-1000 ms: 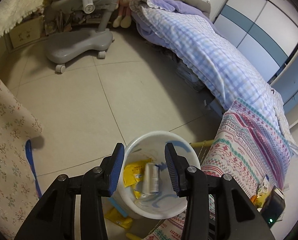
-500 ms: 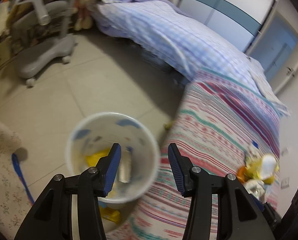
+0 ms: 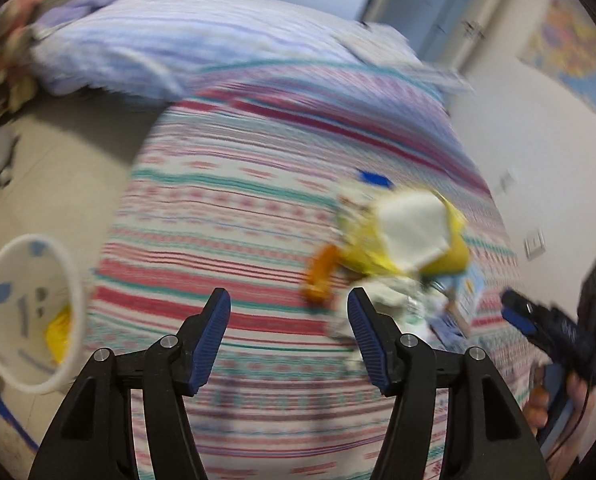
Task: Collect trash
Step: 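Grasp crumpled white paper with the left gripper while the right gripper grasps the light-blue milk carton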
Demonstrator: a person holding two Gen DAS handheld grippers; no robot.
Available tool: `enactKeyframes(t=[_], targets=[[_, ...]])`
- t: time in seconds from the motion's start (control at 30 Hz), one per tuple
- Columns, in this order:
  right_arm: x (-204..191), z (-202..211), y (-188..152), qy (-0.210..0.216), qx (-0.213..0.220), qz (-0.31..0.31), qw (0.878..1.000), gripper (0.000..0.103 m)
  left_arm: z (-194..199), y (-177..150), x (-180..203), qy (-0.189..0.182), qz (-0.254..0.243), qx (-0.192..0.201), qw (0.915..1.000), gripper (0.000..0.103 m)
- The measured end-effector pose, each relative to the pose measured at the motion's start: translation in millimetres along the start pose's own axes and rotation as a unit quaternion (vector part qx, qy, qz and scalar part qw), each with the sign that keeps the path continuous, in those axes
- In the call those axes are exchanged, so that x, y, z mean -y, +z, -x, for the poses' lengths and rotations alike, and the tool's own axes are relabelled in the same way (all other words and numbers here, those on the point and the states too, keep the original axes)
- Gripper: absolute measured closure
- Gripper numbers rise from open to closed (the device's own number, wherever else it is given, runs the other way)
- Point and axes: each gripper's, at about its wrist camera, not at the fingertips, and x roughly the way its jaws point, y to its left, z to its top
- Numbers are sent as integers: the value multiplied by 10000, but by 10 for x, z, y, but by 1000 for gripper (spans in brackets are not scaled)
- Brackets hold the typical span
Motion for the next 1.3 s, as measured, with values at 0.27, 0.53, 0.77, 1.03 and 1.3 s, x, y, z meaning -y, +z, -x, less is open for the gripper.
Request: enactKeyframes(t=[0.27, 0.53, 0.77, 1.03, 1.3], targets=[[1163, -73, -95, -209, -280, -1942, 9803, 22, -486, -40, 729, 338, -993, -338, 9939, 39], [1327, -171, -159, 152, -588, -2368, 9696, 22, -692, -6, 828, 468, -1068, -348, 9926, 69], [1324, -260, -144, 171, -700, -2303, 9704, 22, -473, -89, 762, 156, -767, -258, 9966, 77], [1310, -393, -148, 434, -819, -2544, 9626, 22, -180, -105, 572, -476, -464, -140, 9977, 78], [1237, -550, -159, 701, -874, -2768, 9544, 22, -28, -113, 416, -819, -273, -33, 9963, 78]])
